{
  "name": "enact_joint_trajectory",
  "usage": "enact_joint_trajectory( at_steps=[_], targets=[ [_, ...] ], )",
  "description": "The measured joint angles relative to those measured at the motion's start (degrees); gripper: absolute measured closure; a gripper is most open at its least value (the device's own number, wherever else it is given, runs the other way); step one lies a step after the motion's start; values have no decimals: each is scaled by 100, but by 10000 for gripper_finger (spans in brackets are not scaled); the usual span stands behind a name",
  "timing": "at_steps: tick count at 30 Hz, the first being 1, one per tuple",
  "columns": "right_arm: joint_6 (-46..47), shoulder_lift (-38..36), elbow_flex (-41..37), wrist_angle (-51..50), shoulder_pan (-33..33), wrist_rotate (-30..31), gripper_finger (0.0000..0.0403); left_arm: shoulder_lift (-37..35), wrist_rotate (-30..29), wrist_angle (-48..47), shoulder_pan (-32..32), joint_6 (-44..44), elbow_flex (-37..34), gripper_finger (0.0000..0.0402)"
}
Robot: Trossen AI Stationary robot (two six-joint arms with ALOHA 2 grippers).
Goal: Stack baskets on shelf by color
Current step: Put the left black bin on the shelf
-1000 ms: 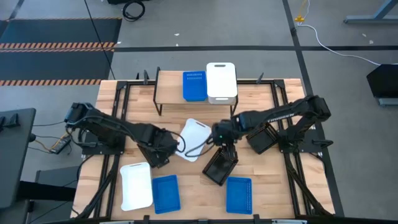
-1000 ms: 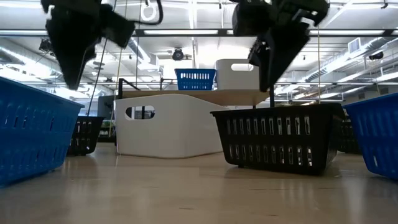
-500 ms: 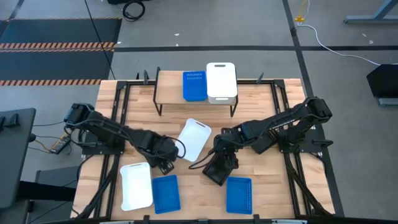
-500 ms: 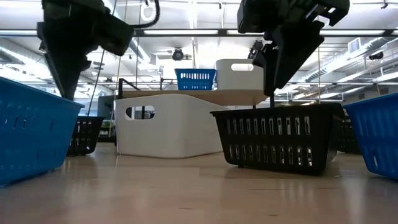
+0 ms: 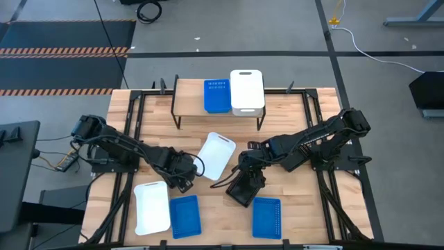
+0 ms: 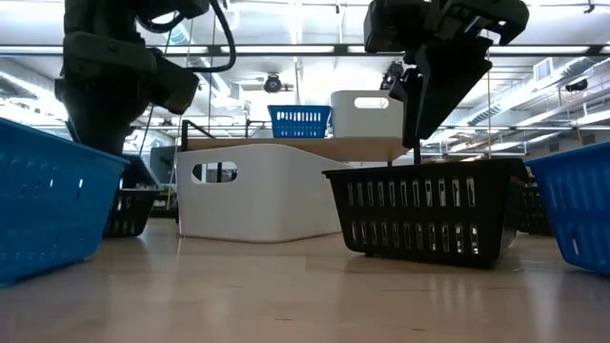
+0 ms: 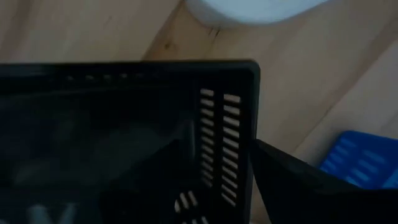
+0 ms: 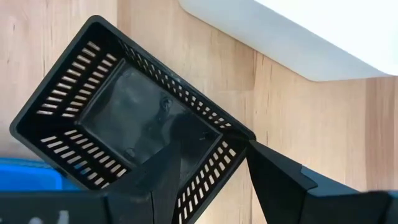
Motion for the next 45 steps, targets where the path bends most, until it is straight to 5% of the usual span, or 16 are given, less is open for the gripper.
enact_joint_trajectory(
  at_steps=[15,32,41,45],
  targets=[
    [4,0,0,-31,-2,0,212,-2,338,126,24,273,103,203],
    [26,0,0,-26,2,17,212,41,-343,-188,22,518,191,210],
    [152,-1,0,-102,93,58,212,489,-300,-310,11,873,188,235],
    [195,-2,0,-82,158,285,212,520,-269,-478,100,1110,188,276]
  ],
)
